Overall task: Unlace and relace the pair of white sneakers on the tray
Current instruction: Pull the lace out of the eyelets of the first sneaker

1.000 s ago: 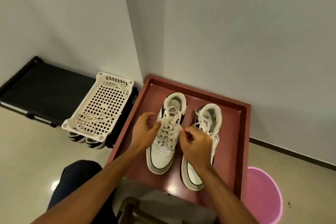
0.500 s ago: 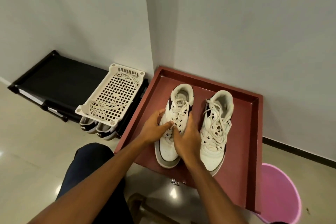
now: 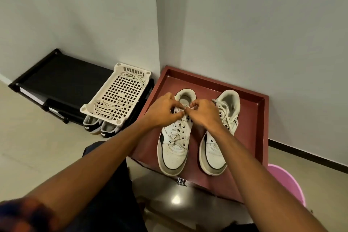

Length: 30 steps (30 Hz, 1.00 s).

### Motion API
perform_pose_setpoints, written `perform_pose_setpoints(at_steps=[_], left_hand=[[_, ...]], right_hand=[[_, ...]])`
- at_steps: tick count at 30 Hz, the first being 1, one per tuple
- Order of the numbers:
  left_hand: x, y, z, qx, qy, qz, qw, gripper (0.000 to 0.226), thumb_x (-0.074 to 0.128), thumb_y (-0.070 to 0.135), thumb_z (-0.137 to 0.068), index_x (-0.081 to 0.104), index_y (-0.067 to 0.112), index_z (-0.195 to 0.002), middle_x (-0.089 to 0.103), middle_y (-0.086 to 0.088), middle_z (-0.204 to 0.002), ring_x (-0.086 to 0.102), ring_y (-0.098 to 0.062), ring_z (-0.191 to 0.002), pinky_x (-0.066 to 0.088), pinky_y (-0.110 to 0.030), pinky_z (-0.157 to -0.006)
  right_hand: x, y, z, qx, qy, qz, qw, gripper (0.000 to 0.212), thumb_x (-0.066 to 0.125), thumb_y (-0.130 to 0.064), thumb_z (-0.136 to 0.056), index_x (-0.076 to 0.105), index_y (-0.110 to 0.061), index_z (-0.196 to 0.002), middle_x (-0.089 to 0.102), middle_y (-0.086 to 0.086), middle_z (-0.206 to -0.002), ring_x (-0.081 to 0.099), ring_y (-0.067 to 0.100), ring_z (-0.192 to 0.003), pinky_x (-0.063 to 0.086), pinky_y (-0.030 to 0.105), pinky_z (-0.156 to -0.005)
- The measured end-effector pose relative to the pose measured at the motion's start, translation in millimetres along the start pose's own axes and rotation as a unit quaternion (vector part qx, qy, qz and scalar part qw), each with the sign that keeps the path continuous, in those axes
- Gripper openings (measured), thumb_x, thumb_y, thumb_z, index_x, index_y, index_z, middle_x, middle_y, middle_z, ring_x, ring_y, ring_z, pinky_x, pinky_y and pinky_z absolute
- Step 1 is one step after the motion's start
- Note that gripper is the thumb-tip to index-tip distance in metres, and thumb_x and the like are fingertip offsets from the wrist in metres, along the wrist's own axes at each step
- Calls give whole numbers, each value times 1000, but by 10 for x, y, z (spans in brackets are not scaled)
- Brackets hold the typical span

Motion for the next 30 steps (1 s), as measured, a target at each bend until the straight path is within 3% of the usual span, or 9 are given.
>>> perform_pose_setpoints(at_steps=[3,5,8,13,15,17,22,26,30], left_hand=[[14,76,-110,31,-45,-91,994,26,63,42,-91,75,27,-108,44,1,-94,53,-21,-92,45,-35,-81],[8,90,-148,47,-77,-112,990,21,62,38,-93,75,25,-103,43,2,-90,53,-24,-92,41,-32,-79],[0,76,-172,34,-95,-67,993,15,62,29,-95,72,22,-86,43,9,-81,54,-23,-92,44,-36,-81],[-34,49,-141,-68,-80,170,980,27,53,15,-102,68,-6,-91,55,-6,-84,53,-21,-79,45,-35,-74],[23,-19,-84,-130,-89,272,949,27,49,16,-103,66,6,-84,60,-3,-83,53,-15,-73,41,-30,-66],[76,-129,-30,-189,-94,409,888,35,43,27,-104,60,16,-75,65,1,-76,52,-13,-67,34,-29,-58],[-220,-292,-47,-227,-35,586,777,54,40,57,-97,53,21,-59,63,-2,-72,46,-9,-52,32,-26,-54],[-607,-507,-36,-272,62,520,807,39,51,38,-98,52,23,-63,60,2,-68,43,-9,-55,31,-23,-51],[-856,-786,161,-299,125,405,855,22,58,30,-95,62,20,-75,64,3,-71,53,-8,-58,36,-24,-54]], right_hand=[[-25,-59,-130,40,-37,22,998,19,72,-28,-81,74,-10,-74,65,-2,-63,62,19,-68,41,27,-58],[-23,-53,-176,54,-57,14,997,17,71,-22,-79,70,-10,-66,59,-1,-55,56,16,-57,38,26,-55],[2,55,-141,82,-69,-156,982,13,70,-13,-84,72,-8,-72,53,-1,-53,43,7,-42,35,22,-48],[96,180,91,136,-115,-520,835,16,58,-2,-97,67,-17,-96,73,3,-80,62,9,-64,44,21,-55],[133,200,177,139,-125,-573,798,22,55,1,-93,62,-20,-94,69,0,-70,58,9,-61,40,23,-57],[104,210,221,137,-114,-609,773,25,51,1,-89,61,-19,-101,60,-1,-63,53,10,-59,37,25,-58],[-163,78,151,111,-69,-719,682,37,59,-7,-74,67,-23,-107,61,-2,-72,58,12,-63,47,25,-63],[-515,155,57,100,25,-634,766,21,55,-7,-90,69,-20,-99,62,-3,-70,56,9,-63,41,22,-57],[-834,470,76,121,86,-394,907,13,64,-11,-91,76,-16,-92,70,-3,-64,63,13,-60,48,24,-55]])
Point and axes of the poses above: each hand's wrist, its own z-axis away from the middle knuckle, its own x-axis out of the palm, y = z × x, the point moved 8 cm from there along -z, towards the middle knuckle
